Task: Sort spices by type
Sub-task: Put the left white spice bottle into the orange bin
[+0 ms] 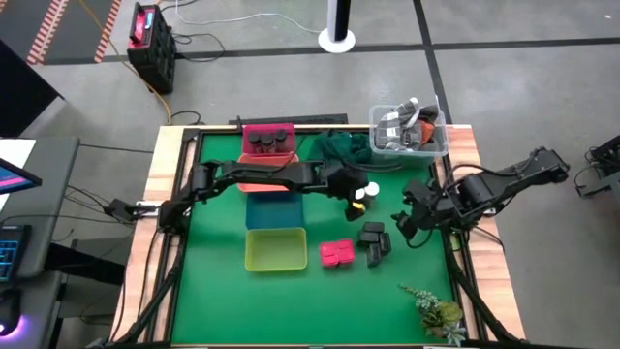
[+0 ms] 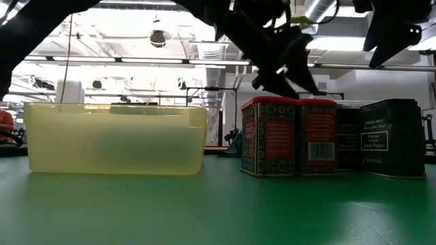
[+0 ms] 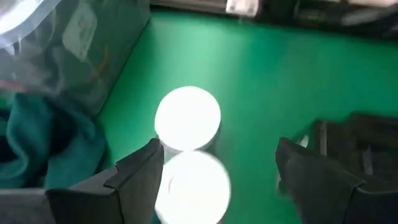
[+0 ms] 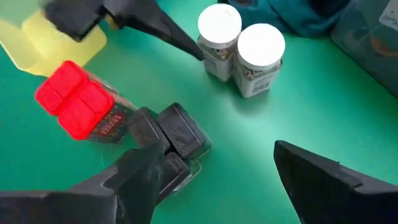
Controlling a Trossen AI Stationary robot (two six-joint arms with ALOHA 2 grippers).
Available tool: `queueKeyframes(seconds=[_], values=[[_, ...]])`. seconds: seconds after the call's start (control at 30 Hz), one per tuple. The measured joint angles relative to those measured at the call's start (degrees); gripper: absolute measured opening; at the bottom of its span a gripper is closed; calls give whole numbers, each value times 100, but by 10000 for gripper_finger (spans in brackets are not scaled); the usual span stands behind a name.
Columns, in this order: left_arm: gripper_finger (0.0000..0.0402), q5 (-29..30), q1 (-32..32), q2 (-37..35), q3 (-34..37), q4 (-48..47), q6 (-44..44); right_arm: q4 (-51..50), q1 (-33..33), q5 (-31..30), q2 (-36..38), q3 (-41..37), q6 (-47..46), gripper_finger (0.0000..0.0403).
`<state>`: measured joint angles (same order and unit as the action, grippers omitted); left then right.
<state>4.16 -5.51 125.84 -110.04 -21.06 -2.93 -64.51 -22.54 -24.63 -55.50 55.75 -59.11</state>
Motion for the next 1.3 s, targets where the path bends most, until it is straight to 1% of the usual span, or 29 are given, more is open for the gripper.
queueKeyframes(seconds=[0.27, 0.47, 0.53, 0.63, 0.9, 1.13, 1.3], values=[[315, 107, -73, -9, 283, -5, 156, 39, -247, -402, 1, 0, -259, 327], [315, 249, -172, -11, 619, 399, 52, 85, -206, -438, 1, 0, -256, 327], [315, 171, -215, -11, 643, 424, -17, 85, -203, -459, 1, 0, -256, 327], [311, -99, -265, -22, 757, 559, -36, 92, -203, -518, 1, 0, -273, 327], [275, -141, -255, -13, 809, 656, 80, 126, -166, -545, 1, 0, -303, 327], [206, -202, -257, -13, 809, 746, 60, 217, -47, -549, 1, 0, -265, 327], [201, -426, -323, -20, 801, 649, 39, 312, -18, -556, 1, 0, -245, 327]])
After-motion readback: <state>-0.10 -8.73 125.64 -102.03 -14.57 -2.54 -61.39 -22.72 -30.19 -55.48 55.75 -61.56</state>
